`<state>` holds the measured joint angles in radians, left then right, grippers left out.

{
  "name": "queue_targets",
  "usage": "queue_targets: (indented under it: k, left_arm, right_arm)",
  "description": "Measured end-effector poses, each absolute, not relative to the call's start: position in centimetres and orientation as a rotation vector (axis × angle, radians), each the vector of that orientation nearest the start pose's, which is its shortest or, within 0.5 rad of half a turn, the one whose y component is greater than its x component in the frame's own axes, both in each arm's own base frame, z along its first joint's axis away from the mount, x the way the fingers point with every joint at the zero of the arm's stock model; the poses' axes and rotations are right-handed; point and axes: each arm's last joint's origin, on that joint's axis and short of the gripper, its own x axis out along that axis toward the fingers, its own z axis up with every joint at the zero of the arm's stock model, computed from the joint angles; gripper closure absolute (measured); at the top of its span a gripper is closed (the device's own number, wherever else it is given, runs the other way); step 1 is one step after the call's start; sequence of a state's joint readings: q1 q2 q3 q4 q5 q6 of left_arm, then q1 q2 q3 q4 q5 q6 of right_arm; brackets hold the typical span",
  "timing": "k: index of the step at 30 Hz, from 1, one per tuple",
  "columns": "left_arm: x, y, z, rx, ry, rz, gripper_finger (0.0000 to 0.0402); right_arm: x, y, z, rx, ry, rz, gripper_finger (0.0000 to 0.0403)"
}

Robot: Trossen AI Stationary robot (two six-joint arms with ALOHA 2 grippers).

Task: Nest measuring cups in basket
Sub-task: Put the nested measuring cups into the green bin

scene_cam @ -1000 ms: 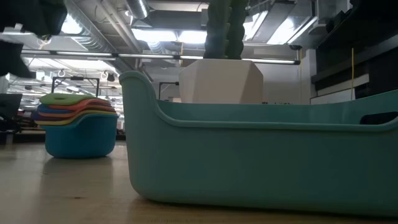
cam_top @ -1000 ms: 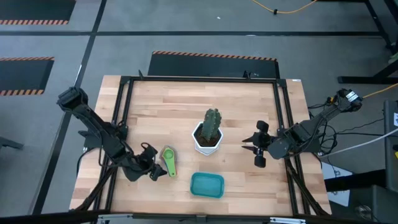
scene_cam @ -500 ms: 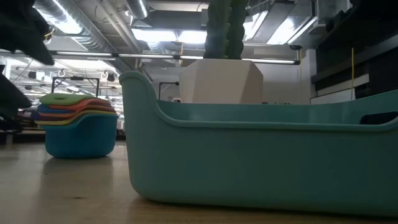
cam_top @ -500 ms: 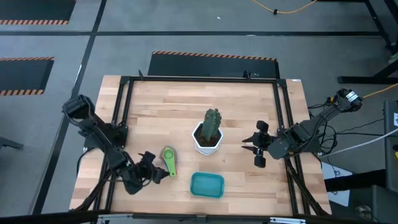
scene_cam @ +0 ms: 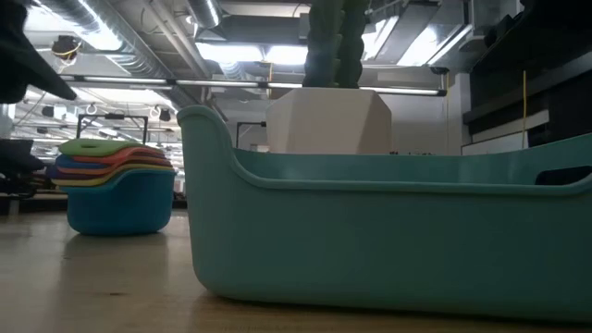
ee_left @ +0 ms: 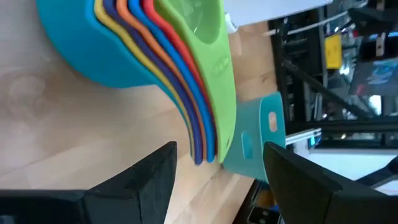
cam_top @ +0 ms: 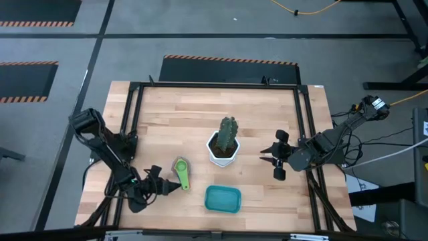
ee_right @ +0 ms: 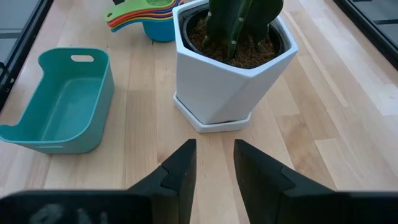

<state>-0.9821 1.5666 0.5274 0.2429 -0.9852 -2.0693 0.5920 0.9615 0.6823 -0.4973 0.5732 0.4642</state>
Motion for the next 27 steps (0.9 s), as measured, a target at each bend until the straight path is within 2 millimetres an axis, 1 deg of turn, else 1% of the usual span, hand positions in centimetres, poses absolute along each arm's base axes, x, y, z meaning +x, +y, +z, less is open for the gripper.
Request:
queue_targets:
  k: [6, 11, 21, 27]
  left_arm:
    - [16.1, -19.6, 11.4, -1.385, 0.191, 0.430, 0.0169]
    - [16.2, -19.7, 10.8, -1.401, 0.147, 0.448, 0.0169]
    - [16.2, -19.7, 10.7, -1.412, 0.099, 0.454, 0.0169]
    - [16.6, -19.3, 10.7, -1.416, 0.084, 0.470, 0.0169]
  right_arm:
    - [16.4, 9.1, 24.6, 0.019, 0.631, -0.130, 0.0290]
    - [16.4, 9.1, 24.6, 0.019, 0.631, -0.130, 0.0290]
    - [16.4, 9.1, 24.6, 0.015, 0.631, -0.129, 0.0290]
    - [16.4, 9.1, 24.6, 0.014, 0.631, -0.130, 0.0290]
